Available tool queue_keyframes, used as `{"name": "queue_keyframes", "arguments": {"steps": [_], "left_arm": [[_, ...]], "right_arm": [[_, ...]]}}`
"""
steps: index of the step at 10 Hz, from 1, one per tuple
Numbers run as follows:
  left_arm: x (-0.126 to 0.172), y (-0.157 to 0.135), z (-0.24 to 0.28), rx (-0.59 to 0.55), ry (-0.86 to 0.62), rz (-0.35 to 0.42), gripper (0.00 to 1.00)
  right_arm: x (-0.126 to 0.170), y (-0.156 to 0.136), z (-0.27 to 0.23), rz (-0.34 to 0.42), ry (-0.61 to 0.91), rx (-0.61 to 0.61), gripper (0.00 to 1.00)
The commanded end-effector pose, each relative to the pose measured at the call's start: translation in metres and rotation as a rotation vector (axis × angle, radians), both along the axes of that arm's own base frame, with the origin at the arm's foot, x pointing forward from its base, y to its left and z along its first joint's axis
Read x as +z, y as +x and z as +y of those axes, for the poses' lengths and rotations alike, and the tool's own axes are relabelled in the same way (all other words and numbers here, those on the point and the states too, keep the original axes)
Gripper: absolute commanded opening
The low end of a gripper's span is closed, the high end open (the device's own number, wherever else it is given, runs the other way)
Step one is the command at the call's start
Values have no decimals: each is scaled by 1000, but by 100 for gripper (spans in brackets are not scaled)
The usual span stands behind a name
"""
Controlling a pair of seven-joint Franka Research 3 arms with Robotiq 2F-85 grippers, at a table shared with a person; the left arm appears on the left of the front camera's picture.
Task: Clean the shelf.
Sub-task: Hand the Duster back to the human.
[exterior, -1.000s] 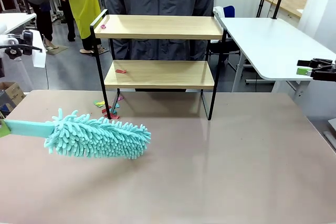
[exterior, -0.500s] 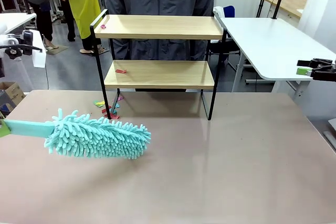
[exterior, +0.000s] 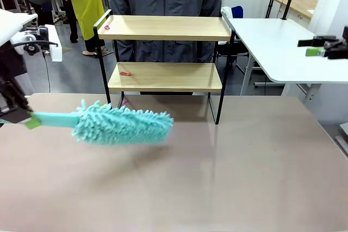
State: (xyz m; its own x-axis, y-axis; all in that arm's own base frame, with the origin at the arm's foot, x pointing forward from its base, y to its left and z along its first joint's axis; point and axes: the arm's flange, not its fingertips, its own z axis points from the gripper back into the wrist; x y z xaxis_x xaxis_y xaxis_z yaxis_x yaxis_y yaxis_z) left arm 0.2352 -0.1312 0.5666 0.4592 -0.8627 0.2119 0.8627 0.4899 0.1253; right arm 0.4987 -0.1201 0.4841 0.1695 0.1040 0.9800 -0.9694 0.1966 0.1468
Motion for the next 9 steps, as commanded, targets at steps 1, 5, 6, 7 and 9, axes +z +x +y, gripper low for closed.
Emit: {"name": "queue_keyframes", "arguments": {"steps": [1, 5, 6, 7, 9], "left_arm": [[-20, 16, 3, -137, -177, -37, 13], [-53, 36, -8, -406, -368, -56, 13], [-59, 41, -17, -425, -367, -58, 13], [-62, 46, -27, -444, -360, -69, 13], [-72, 57, -43, -487, -366, -96, 13]], "right_arm": [[18, -16, 31, 141, -5, 124, 100], [-4, -47, 112, 294, 59, 220, 100], [-16, -47, 122, 309, 85, 224, 100], [-26, -51, 128, 284, 112, 221, 100], [-35, -52, 121, 170, 102, 164, 100]]}}
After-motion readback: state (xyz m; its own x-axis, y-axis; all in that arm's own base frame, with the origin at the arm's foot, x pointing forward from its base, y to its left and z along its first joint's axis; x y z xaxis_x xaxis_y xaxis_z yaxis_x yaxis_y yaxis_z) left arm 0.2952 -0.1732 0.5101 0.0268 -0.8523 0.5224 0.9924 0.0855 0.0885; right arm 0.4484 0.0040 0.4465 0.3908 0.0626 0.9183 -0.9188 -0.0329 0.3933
